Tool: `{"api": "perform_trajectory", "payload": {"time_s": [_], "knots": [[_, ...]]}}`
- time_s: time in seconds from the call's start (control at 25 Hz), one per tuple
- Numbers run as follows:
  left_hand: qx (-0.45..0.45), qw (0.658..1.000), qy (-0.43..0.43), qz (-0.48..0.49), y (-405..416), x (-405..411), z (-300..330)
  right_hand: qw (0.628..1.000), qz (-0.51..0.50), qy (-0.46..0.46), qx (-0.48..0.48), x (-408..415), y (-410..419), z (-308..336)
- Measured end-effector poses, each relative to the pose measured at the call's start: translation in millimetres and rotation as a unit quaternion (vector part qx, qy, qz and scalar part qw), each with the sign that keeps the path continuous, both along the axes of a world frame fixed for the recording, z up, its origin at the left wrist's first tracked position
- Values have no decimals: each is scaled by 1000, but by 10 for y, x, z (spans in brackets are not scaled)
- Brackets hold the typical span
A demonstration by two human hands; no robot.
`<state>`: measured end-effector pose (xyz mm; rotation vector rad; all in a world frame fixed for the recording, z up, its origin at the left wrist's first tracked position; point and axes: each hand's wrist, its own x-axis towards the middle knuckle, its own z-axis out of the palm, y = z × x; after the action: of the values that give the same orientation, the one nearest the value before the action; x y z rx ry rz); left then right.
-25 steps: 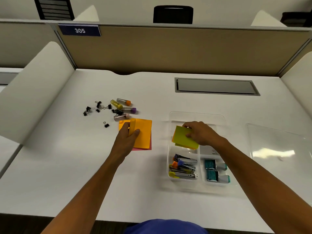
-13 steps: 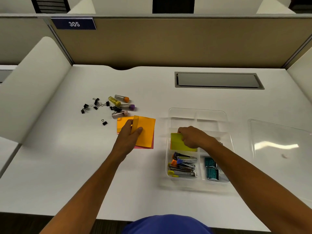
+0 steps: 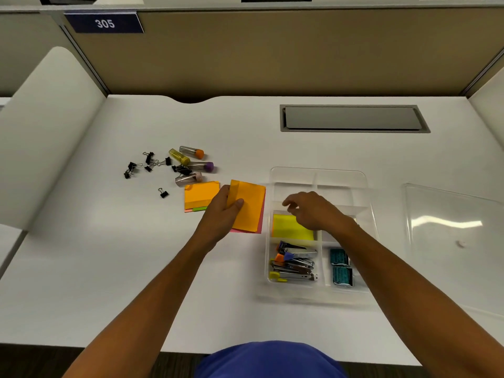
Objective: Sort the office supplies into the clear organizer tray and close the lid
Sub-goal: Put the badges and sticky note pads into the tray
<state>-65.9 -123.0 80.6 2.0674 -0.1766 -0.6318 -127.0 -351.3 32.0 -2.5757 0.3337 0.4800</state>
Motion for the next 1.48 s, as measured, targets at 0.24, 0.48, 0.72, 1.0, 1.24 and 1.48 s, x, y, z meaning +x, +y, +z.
{"api": "perform_trajectory", "payload": {"time_s": [0.24,0.48,0.72,1.0,1.24,1.48], "knots": [[14,988,-43,-148,-262,56,-55,957,-106,-139,230,-56,110,390],[7,978,-61,-201,-502,52,-50,968,-91,-119,199,-208,54,423],[-14,979,-76,-190,-631,34,-101,954,-175,-134,205,-351,-143,361],[-46,990,-80,-110,-508,87,-170,963,-223,-115,100,-459,-254,228],[-55,992,-67,-95,-385,60,-257,967,-225,-81,88,-408,-79,108],[-73,993,-65,-65,-164,33,-240,980,-189,-58,23,-386,36,53]]}}
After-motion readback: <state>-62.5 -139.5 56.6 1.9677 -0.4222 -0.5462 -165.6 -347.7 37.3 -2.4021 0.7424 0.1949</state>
